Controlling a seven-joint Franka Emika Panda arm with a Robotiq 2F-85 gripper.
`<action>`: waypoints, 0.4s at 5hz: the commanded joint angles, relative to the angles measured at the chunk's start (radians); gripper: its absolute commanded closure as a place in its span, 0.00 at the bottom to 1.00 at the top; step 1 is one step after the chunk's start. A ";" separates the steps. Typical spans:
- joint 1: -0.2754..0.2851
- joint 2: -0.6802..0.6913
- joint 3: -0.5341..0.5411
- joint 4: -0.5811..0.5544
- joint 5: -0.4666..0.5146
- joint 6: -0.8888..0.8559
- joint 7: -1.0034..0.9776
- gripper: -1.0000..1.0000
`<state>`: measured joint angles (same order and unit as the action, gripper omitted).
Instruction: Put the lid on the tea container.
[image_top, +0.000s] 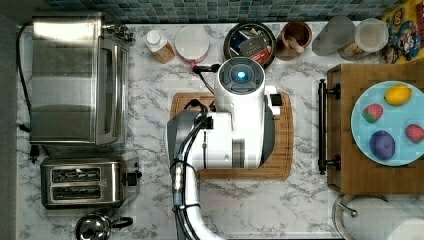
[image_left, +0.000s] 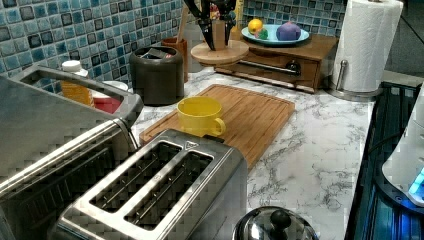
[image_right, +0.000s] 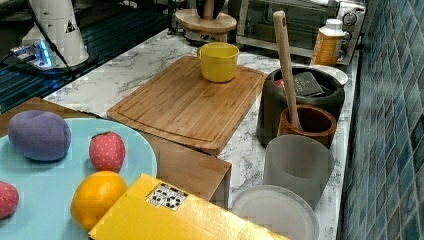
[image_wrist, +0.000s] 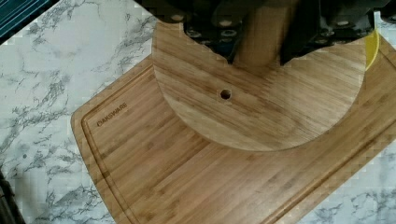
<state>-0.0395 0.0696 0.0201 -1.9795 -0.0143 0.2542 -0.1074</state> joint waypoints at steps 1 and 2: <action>-0.032 0.009 -0.026 0.080 0.063 0.019 0.016 1.00; -0.035 -0.041 -0.038 0.058 0.113 0.119 -0.022 1.00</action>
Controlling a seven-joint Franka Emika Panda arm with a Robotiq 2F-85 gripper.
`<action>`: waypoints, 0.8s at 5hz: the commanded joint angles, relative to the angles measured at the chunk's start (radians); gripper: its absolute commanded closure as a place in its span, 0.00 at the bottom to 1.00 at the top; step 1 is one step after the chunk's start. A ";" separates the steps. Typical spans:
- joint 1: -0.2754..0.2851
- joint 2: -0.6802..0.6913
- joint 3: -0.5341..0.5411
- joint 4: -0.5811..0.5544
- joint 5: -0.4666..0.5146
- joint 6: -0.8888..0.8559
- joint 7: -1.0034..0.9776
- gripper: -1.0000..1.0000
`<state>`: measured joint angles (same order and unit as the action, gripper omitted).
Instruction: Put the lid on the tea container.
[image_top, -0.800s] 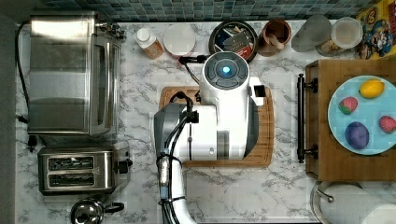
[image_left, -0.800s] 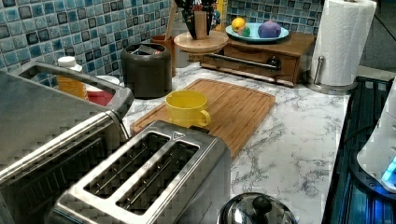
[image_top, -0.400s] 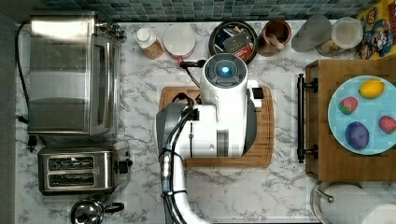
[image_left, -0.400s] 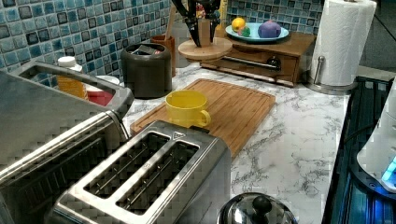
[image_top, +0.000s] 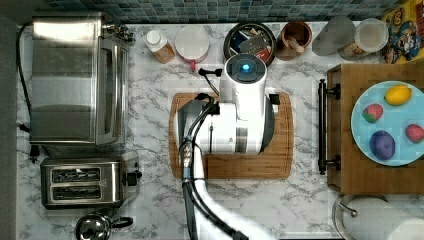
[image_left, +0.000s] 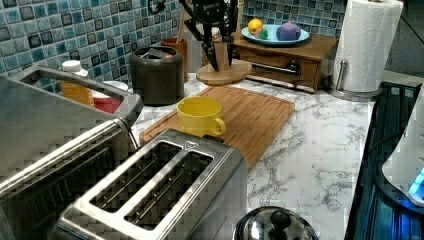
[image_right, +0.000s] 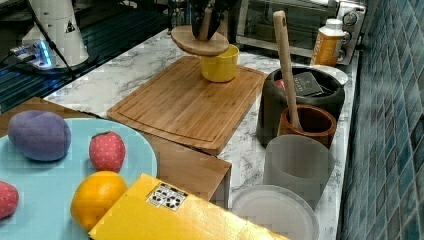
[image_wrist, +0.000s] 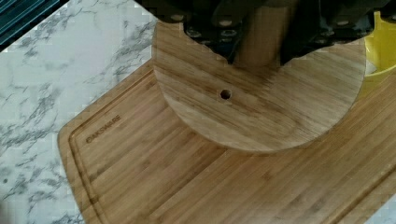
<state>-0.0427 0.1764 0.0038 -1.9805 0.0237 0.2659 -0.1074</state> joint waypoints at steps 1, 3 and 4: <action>-0.040 -0.185 -0.019 0.034 0.115 0.207 -0.034 1.00; -0.037 -0.201 -0.010 0.088 0.134 0.270 -0.031 1.00; -0.020 -0.198 -0.006 0.126 0.117 0.310 -0.046 1.00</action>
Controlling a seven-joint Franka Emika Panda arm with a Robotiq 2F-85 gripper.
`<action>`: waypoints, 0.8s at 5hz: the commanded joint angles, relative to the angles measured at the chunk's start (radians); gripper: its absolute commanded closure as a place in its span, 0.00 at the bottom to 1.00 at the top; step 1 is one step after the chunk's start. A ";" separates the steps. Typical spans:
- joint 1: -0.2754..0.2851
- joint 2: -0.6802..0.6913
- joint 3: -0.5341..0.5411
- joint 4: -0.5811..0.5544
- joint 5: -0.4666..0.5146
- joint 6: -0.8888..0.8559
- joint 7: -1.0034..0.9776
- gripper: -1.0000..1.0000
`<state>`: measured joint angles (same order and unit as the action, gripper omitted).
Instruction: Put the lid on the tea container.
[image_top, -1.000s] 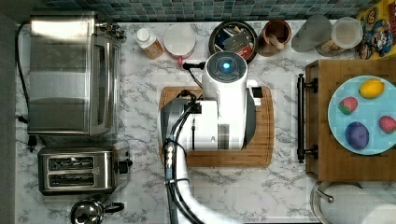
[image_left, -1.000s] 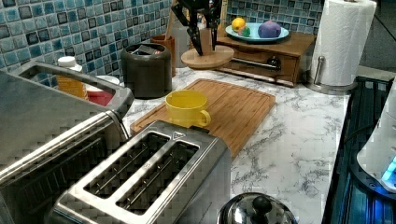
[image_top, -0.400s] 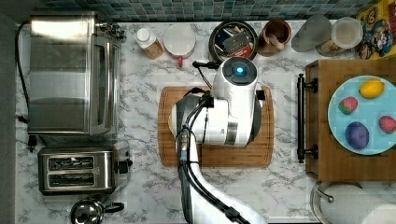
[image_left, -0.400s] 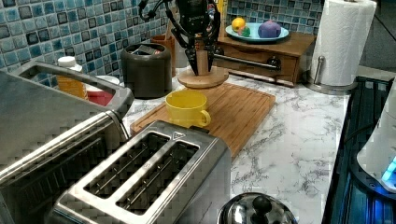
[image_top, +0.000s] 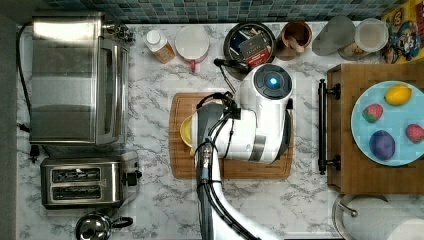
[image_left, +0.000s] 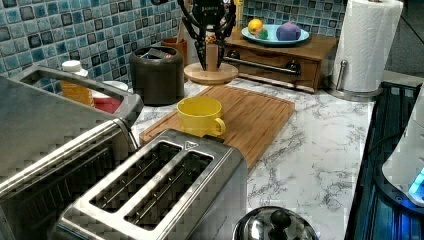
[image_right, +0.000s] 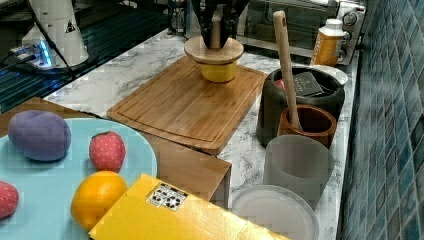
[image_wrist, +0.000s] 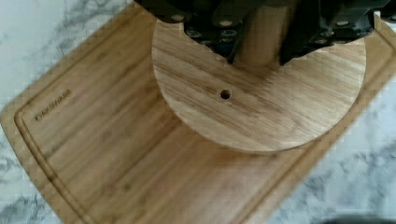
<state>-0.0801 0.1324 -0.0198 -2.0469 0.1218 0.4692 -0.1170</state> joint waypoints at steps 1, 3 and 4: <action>0.027 -0.111 0.032 0.279 -0.035 0.077 -0.089 1.00; 0.019 -0.026 0.022 0.495 -0.049 0.024 -0.068 1.00; 0.025 0.054 0.027 0.632 -0.120 -0.041 -0.035 1.00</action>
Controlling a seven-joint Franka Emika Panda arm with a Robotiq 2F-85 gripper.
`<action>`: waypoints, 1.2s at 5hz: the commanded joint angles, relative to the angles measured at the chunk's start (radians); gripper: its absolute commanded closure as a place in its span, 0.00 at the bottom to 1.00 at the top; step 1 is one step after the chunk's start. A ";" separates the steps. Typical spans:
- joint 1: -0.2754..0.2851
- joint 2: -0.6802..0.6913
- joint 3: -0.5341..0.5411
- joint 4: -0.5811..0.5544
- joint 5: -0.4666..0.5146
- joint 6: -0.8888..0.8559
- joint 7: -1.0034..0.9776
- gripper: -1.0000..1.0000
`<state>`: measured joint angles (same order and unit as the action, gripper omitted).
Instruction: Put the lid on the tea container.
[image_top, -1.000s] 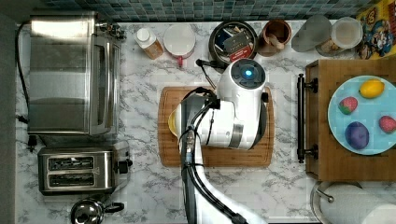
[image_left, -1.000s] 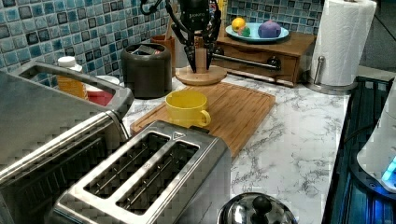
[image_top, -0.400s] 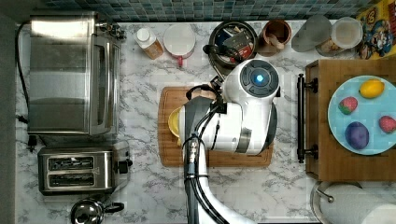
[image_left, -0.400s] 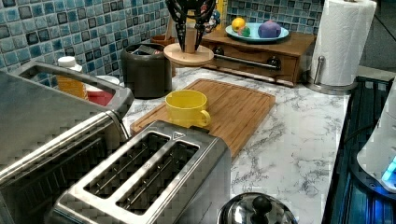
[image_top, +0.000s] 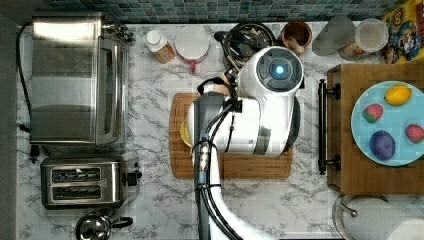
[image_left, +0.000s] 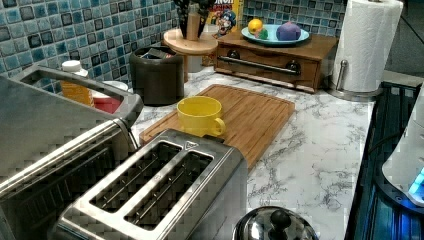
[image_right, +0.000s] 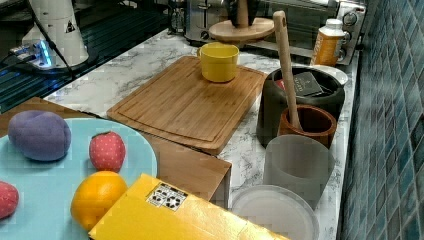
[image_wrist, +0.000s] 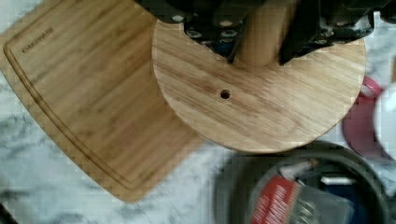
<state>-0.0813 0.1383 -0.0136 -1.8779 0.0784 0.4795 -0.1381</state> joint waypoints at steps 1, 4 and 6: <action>0.031 0.154 0.025 0.585 -0.133 -0.116 -0.009 1.00; 0.064 0.306 -0.005 0.769 -0.195 -0.131 0.042 1.00; 0.065 0.344 -0.025 0.789 -0.176 -0.097 0.053 1.00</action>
<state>-0.0408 0.5684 -0.0373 -1.2861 -0.0833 0.3701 -0.1222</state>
